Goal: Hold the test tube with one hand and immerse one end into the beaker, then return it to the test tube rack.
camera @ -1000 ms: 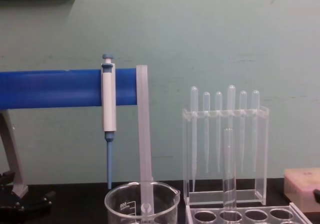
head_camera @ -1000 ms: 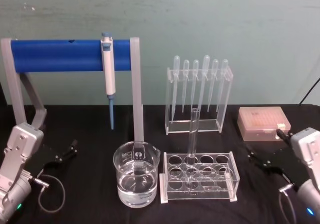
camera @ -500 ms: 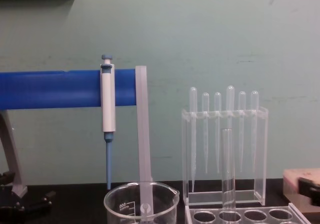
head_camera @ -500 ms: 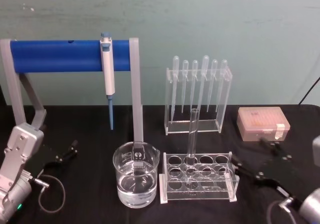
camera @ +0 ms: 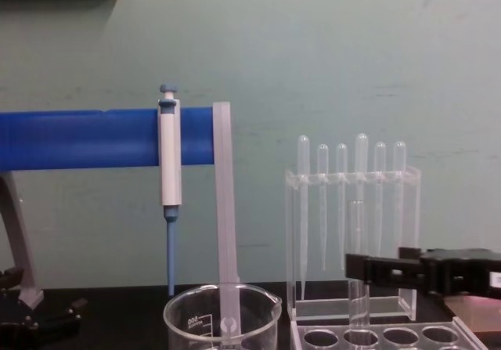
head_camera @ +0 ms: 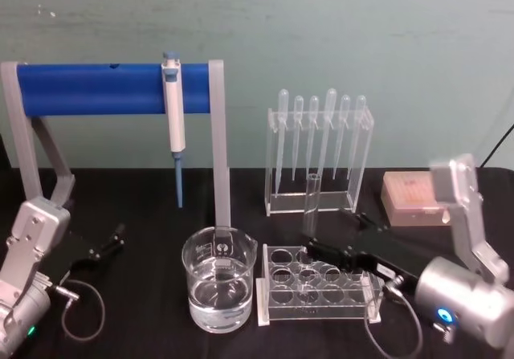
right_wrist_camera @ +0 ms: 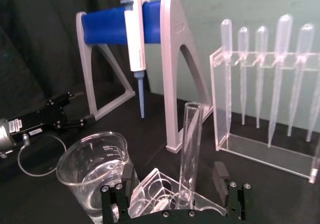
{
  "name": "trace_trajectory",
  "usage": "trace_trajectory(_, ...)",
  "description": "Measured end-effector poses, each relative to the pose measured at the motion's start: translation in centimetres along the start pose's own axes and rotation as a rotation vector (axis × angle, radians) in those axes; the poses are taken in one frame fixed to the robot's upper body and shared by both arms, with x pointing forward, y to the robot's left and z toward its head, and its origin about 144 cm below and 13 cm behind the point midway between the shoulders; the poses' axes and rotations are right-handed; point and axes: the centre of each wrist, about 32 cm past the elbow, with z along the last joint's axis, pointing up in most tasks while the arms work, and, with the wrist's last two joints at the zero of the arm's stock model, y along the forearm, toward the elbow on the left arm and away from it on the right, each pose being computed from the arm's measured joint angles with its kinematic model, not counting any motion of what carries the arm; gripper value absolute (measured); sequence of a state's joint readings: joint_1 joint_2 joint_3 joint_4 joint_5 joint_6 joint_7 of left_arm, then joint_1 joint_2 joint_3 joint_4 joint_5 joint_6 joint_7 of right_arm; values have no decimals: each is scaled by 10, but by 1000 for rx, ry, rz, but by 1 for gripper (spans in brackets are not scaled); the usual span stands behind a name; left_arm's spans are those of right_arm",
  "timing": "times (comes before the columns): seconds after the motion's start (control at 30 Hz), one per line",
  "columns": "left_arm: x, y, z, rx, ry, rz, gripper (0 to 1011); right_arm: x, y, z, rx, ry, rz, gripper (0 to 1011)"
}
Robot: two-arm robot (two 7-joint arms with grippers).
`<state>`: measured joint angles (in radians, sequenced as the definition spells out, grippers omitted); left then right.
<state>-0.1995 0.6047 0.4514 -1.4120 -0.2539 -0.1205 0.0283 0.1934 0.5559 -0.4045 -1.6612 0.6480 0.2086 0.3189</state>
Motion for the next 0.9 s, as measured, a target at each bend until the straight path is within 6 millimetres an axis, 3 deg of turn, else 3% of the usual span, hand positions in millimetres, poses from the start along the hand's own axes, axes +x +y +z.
trace_trajectory(0.33, 0, 0, 0, 0, 0, 0, 1000, 11, 35, 18, -56, 49, -11, 1000)
trace_trajectory(0.53, 0, 0, 0, 0, 0, 0, 1000, 14, 45, 19, -57, 62, -21, 1000)
trace_trajectory(0.87, 0, 0, 0, 0, 0, 0, 1000, 13, 50, 18, -46, 58, -30, 786)
trace_trajectory(0.9, 0, 0, 0, 0, 0, 0, 1000, 12, 51, 18, -45, 57, -30, 722)
